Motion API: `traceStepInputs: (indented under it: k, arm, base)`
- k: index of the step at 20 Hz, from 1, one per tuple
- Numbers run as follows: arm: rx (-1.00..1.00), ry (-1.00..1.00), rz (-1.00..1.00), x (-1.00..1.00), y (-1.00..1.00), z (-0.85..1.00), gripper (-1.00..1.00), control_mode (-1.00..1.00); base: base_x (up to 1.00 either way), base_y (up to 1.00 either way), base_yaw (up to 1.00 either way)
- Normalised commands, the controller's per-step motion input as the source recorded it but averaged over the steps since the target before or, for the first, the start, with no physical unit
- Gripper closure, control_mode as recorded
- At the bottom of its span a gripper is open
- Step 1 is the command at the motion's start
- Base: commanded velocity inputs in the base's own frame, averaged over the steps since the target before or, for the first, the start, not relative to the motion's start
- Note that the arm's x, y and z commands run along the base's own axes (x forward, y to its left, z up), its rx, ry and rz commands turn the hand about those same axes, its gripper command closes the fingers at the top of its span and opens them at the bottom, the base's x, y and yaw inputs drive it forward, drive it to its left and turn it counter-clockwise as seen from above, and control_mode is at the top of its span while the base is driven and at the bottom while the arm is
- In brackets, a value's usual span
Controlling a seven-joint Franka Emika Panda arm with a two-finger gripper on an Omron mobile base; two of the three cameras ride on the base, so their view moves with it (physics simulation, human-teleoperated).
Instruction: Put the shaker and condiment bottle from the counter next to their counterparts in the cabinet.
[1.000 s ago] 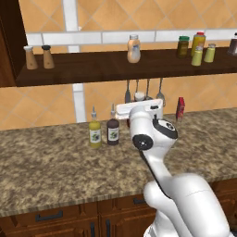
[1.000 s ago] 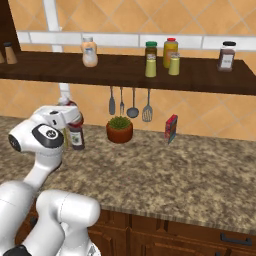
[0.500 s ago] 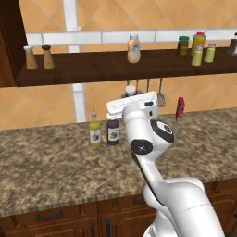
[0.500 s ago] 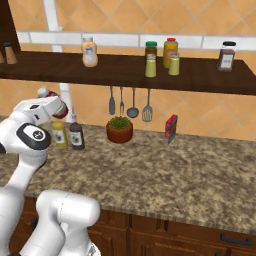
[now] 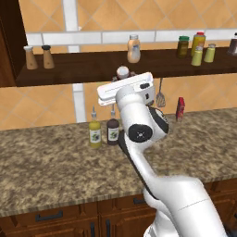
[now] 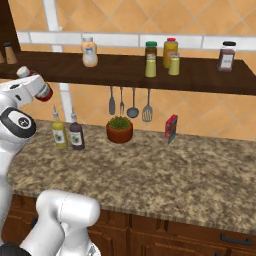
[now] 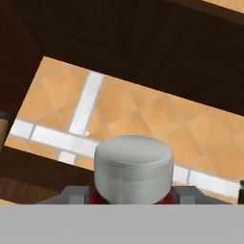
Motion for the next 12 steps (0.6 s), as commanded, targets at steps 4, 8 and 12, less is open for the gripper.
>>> traceStepInputs:
  k: [4,8,12]
  arm:
    - [0.01,0.04,0.00,0.00,0.16,0.64,1.00,-1.00]
    - [0.05,0.12,0.00,0.00,0.11,0.64,1.00,-1.00]
    - [0.10,0.08,-0.02,0.07,0.01,0.38,1.00,-1.00]
  base:
    - [0.00,0.00,0.00]
    - [0.00,0.00,0.00]
    - [0.00,0.00,0.00]
